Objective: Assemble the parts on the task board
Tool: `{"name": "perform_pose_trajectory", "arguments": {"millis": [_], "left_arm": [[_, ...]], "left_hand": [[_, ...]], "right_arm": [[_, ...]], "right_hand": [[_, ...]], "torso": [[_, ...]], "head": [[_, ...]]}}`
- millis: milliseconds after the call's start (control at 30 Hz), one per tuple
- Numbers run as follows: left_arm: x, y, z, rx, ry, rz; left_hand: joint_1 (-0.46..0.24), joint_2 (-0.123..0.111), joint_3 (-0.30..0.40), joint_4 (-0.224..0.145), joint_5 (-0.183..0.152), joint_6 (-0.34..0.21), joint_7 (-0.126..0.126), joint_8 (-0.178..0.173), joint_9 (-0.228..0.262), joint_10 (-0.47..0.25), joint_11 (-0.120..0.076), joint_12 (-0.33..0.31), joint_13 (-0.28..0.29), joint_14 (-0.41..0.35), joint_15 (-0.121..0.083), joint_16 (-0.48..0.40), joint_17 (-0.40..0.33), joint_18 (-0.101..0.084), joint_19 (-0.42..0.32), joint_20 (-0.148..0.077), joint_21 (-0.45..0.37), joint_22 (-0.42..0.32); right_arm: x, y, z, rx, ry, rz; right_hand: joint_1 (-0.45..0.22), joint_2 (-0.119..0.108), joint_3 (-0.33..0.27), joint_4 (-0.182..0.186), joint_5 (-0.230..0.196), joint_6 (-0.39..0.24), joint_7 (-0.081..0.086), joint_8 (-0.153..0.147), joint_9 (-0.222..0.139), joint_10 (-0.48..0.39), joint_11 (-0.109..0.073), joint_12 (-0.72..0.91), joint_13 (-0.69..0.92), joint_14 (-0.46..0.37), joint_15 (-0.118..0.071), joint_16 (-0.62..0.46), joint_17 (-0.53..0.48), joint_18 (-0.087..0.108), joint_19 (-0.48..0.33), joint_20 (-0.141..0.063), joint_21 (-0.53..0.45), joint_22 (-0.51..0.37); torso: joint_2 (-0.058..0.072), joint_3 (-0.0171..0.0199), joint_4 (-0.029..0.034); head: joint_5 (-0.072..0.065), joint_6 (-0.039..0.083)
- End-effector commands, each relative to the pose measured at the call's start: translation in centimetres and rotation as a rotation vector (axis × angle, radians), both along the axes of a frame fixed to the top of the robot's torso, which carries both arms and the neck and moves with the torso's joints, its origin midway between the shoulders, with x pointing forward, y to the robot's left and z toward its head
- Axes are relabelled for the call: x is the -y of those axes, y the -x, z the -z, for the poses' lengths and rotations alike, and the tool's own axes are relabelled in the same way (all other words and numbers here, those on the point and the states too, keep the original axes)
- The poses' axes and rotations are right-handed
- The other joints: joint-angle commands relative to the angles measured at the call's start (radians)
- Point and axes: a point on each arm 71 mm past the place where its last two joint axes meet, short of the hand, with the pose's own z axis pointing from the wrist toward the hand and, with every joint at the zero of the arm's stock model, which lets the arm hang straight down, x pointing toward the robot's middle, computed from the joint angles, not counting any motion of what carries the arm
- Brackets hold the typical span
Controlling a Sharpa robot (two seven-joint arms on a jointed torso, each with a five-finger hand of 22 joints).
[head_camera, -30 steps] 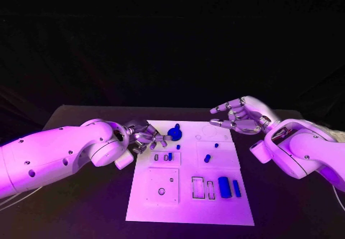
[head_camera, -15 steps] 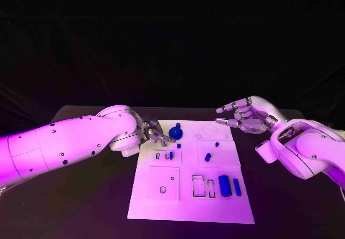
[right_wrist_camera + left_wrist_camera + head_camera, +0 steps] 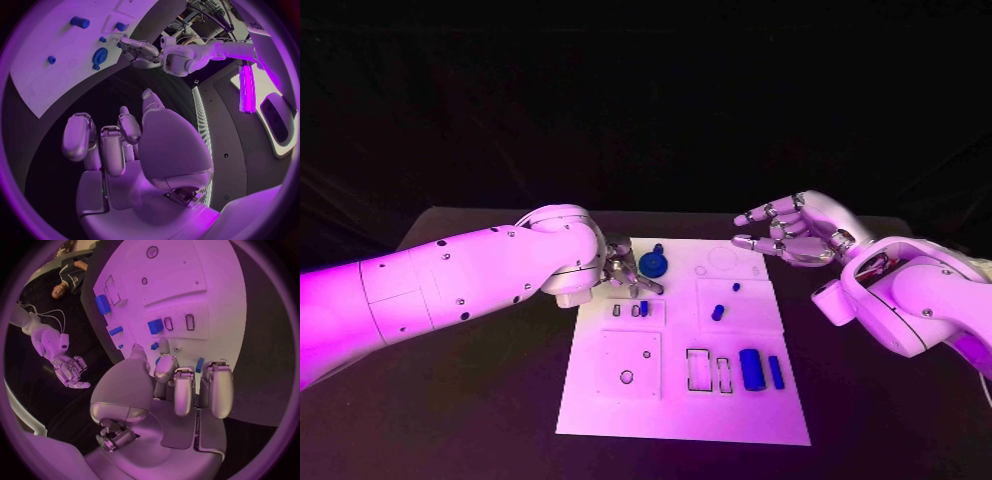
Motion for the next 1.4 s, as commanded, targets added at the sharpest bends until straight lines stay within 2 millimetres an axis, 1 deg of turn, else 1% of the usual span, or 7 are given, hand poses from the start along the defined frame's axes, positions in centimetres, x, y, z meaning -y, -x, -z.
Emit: {"name": "perform_pose_trajectory", "arguments": {"millis": [33, 133, 667, 833, 1133, 1300, 1400], "left_arm": [[-0.1, 0.1, 0.3, -0.038, -0.081, 0.001], [0.1, 0.0, 0.5, -0.047, -0.089, 0.01], [0.9, 0.1, 1.2, -0.08, -0.117, 0.043], [1.2, 0.3, 1.3, -0.087, -0.121, 0.054], [1.2, 0.4, 1.4, -0.091, -0.123, 0.058], [1.2, 0.4, 1.4, -0.093, -0.125, 0.061], [1.2, 0.4, 1.4, -0.093, -0.125, 0.061]], "left_hand": [[-0.007, 0.003, -0.006, -0.001, -0.005, -0.007, -0.001, 0.007, 0.002, 0.006, -0.002, 0.006, 0.002, 0.105, -0.005, 0.003, 0.263, -0.017, 0.058, -0.005, 0.005, 0.162], [0.0, 0.007, -0.006, -0.003, -0.004, -0.011, -0.001, 0.009, 0.007, 0.006, -0.002, 0.007, 0.003, 0.105, -0.005, 0.003, 0.263, -0.017, 0.058, -0.005, 0.005, 0.163], [0.036, 0.014, -0.006, -0.007, -0.003, -0.022, -0.001, 0.018, 0.027, 0.004, -0.001, 0.009, 0.006, 0.105, -0.004, 0.003, 0.263, -0.017, 0.058, -0.005, 0.007, 0.166], [0.062, 0.022, 0.001, -0.01, -0.002, -0.027, -0.001, 0.023, 0.038, 0.004, -0.001, 0.01, 0.008, 0.105, -0.004, 0.003, 0.263, -0.018, 0.059, -0.005, 0.007, 0.168], [0.088, 0.03, 0.01, -0.013, -0.002, -0.032, -0.001, 0.027, 0.049, 0.003, -0.002, 0.009, 0.008, 0.105, -0.004, 0.003, 0.263, -0.018, 0.059, -0.005, 0.007, 0.169], [0.104, 0.034, 0.017, -0.016, -0.002, -0.034, -0.001, 0.028, 0.055, 0.002, -0.002, 0.009, 0.008, 0.105, -0.004, 0.003, 0.263, -0.018, 0.058, -0.005, 0.007, 0.169], [0.129, 0.043, 0.033, -0.022, -0.001, -0.037, -0.002, 0.03, 0.061, 0.002, -0.002, 0.009, 0.009, 0.105, -0.005, 0.003, 0.263, -0.018, 0.058, -0.005, 0.007, 0.169]], "right_arm": [[0.0, 0.0, 0.1, 0.001, 0.02, -0.002], [0.1, 0.0, 0.2, 0.0, 0.024, 0.001], [-0.1, 0.0, 0.3, 0.038, 0.089, -0.02], [-0.2, 0.0, 0.4, 0.037, 0.106, -0.024], [-0.2, 0.0, 0.6, 0.03, 0.116, -0.025], [-0.3, 0.0, 0.8, 0.027, 0.117, -0.026], [-0.3, 0.0, 0.8, 0.027, 0.117, -0.027]], "right_hand": [[-0.001, -0.001, -0.006, 0.001, 0.007, 0.008, 0.001, 0.004, 0.001, -0.007, -0.003, -0.001, -0.001, 0.07, -0.003, -0.006, 0.106, 0.02, -0.004, 0.0, -0.005, -0.001], [-0.002, -0.001, -0.007, 0.001, 0.007, 0.007, 0.001, 0.004, 0.0, -0.007, -0.003, -0.001, -0.001, 0.07, -0.003, -0.006, 0.106, 0.021, -0.004, 0.0, -0.005, -0.002], [-0.005, -0.002, -0.012, 0.003, 0.007, 0.006, 0.001, 0.003, 0.0, -0.008, -0.003, -0.004, -0.004, 0.07, -0.003, -0.007, 0.104, 0.021, -0.005, 0.0, -0.007, -0.004], [-0.002, -0.004, -0.014, 0.001, 0.008, 0.006, 0.001, 0.003, 0.0, -0.009, -0.003, -0.006, -0.006, 0.069, -0.003, -0.009, 0.102, 0.021, -0.006, 0.0, -0.008, -0.006], [-0.001, -0.004, -0.014, 0.0, 0.008, 0.006, 0.001, 0.002, 0.0, -0.01, -0.003, -0.008, -0.007, 0.069, -0.003, -0.01, 0.101, 0.022, -0.008, 0.0, -0.01, -0.009], [-0.001, -0.004, -0.015, -0.001, 0.009, 0.006, 0.001, 0.002, 0.0, -0.009, -0.003, -0.007, -0.006, 0.069, -0.003, -0.01, 0.101, 0.022, -0.008, 0.0, -0.01, -0.009], [-0.001, -0.004, -0.015, -0.001, 0.009, 0.006, 0.001, 0.002, 0.0, -0.009, -0.003, -0.007, -0.006, 0.069, -0.003, -0.01, 0.101, 0.022, -0.008, 0.0, -0.01, -0.009]], "torso": [[0.0, 0.0002, 0.001], [0.0, -0.0006, 0.0011], [0.001, 0.0002, 0.0005], [0.001, -0.0002, 0.0008], [0.001, 0.0009, 0.0018], [0.001, 0.0008, 0.0007], [0.001, 0.0004, 0.0013]], "head": [[0.001, -0.001], [0.0, -0.001], [0.0, -0.004], [-0.002, -0.005], [-0.003, -0.009], [-0.003, -0.01], [-0.003, -0.01]]}}
